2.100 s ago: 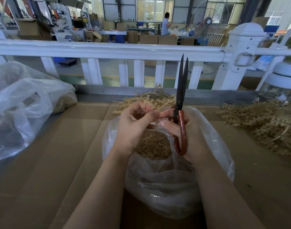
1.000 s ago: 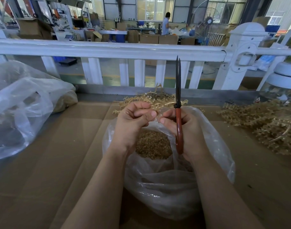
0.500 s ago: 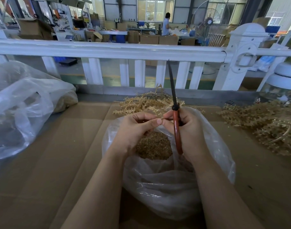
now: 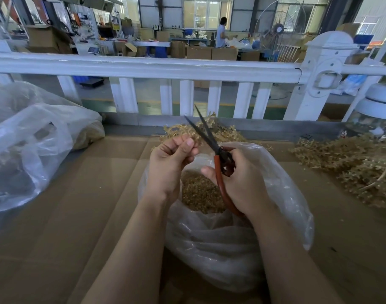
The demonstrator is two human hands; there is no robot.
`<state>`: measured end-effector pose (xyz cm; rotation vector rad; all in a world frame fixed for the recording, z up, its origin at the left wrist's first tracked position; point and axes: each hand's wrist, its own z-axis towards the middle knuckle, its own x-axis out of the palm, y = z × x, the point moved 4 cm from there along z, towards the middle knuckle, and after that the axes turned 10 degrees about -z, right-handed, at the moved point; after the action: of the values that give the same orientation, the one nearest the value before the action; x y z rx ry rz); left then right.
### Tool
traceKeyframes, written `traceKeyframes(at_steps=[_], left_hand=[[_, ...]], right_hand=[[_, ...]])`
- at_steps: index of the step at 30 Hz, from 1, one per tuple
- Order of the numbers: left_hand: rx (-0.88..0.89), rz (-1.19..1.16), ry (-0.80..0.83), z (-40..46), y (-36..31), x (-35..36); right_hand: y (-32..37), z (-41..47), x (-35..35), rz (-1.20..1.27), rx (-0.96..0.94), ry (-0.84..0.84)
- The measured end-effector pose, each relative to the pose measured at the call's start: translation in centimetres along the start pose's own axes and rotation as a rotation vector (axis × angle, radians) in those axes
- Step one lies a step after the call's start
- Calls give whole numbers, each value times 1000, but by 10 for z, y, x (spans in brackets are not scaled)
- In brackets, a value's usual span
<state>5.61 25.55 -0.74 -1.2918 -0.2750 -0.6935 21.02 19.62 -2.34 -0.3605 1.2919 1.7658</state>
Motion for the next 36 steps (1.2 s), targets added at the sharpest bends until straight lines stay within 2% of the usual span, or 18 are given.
traceKeyframes(at_steps=[3,7,21,31,36], left_hand=[[28,12,16,-1,-2,1],[30,53,42,-2,-2,2],[24,32,36,-2,-2,1],[33,31,50,-3,-4,2],[76,116,62,-2,-6,2]], right_hand=[[2,-2,1,-110,-82,-29],[2,-2,2,-140,-118,-52],[3,-4,1,-254,-131,-172],[5,-5,0,-195,-128,-156],[8,-5,-4,-285,-166,-240]])
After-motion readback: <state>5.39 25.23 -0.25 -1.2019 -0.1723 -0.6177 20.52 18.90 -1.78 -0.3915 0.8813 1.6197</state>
